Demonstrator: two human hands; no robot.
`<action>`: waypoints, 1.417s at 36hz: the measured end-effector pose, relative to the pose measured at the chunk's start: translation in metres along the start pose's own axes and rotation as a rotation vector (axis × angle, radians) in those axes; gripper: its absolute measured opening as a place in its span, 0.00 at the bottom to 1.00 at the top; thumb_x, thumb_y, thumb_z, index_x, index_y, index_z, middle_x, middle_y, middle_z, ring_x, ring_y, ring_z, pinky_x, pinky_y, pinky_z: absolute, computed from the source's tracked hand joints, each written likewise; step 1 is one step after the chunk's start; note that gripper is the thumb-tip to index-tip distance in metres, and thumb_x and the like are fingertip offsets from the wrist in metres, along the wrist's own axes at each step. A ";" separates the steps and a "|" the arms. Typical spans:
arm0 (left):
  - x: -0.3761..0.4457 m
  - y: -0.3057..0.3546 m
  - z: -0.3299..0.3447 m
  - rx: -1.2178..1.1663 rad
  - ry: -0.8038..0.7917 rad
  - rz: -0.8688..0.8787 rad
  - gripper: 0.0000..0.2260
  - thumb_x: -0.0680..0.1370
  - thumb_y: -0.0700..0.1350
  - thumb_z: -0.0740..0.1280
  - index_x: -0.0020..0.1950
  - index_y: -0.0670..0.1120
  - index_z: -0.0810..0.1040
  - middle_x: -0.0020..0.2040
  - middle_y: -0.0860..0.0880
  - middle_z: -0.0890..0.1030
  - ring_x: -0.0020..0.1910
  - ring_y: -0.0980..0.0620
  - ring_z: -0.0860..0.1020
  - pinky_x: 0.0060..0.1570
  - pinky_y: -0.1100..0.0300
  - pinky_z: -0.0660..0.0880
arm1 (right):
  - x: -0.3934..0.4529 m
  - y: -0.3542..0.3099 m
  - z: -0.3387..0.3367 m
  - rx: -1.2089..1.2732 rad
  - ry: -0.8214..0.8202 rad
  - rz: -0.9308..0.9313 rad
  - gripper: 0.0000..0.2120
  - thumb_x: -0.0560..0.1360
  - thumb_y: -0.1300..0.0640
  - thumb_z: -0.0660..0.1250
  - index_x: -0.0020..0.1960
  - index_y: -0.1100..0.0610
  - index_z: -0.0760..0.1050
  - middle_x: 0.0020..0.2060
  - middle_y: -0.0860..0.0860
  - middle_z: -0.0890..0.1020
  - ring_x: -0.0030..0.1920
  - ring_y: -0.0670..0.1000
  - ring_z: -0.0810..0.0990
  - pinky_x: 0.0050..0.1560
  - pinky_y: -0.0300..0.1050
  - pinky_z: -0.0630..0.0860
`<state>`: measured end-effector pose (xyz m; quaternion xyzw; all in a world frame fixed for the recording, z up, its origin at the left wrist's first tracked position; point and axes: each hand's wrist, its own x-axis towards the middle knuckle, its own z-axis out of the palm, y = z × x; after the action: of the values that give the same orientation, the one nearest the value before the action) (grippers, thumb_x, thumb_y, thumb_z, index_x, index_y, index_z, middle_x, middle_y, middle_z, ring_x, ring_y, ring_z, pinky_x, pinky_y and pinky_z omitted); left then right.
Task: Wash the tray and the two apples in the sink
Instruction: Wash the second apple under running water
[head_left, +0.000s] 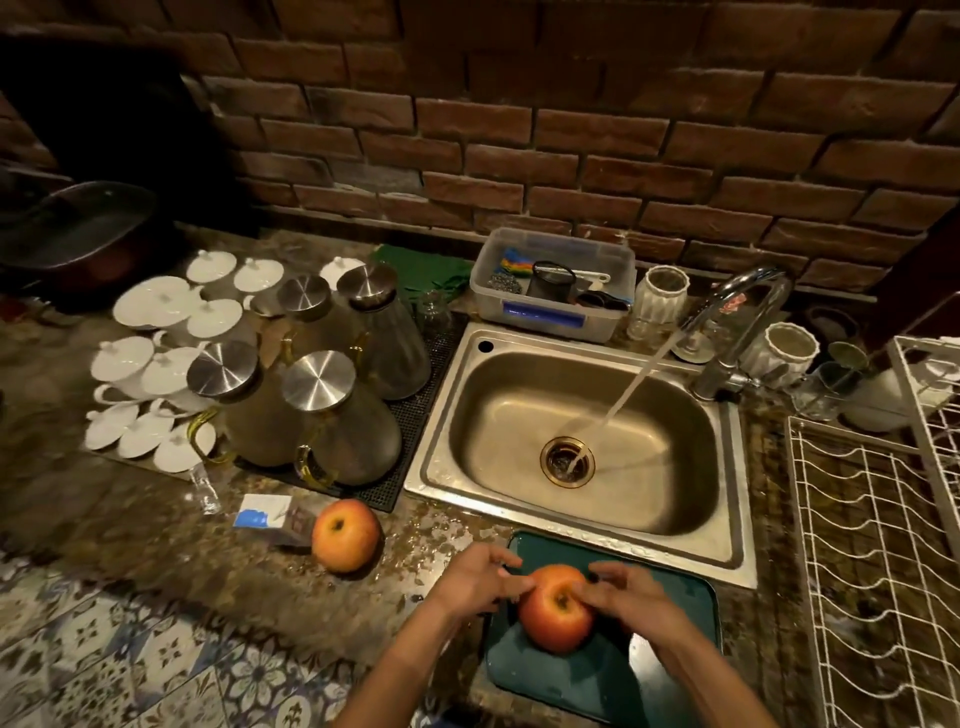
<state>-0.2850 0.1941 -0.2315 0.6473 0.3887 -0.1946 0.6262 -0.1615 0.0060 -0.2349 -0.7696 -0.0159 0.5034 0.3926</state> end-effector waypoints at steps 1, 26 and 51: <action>-0.003 -0.002 -0.006 -0.012 0.023 0.018 0.15 0.76 0.44 0.75 0.61 0.44 0.79 0.68 0.42 0.77 0.60 0.50 0.79 0.54 0.59 0.77 | 0.003 -0.007 -0.001 -0.002 0.032 -0.036 0.27 0.72 0.55 0.79 0.67 0.57 0.75 0.61 0.55 0.79 0.63 0.53 0.78 0.62 0.45 0.74; -0.014 -0.101 -0.156 -0.628 0.536 -0.060 0.23 0.80 0.46 0.69 0.74 0.47 0.68 0.57 0.43 0.78 0.41 0.51 0.78 0.30 0.60 0.78 | 0.079 -0.138 0.227 -0.115 -0.396 -0.168 0.27 0.75 0.50 0.76 0.72 0.48 0.72 0.52 0.47 0.79 0.50 0.47 0.80 0.42 0.40 0.81; 0.030 0.016 -0.107 -0.528 0.328 0.166 0.25 0.73 0.37 0.77 0.67 0.44 0.73 0.54 0.42 0.75 0.47 0.47 0.80 0.36 0.59 0.84 | 0.086 -0.129 0.097 0.349 -0.293 -0.230 0.16 0.75 0.58 0.75 0.62 0.49 0.80 0.56 0.57 0.85 0.52 0.54 0.87 0.47 0.46 0.84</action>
<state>-0.2801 0.3063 -0.2282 0.5148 0.4671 0.0716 0.7153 -0.1479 0.1883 -0.2383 -0.6021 -0.0729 0.5565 0.5678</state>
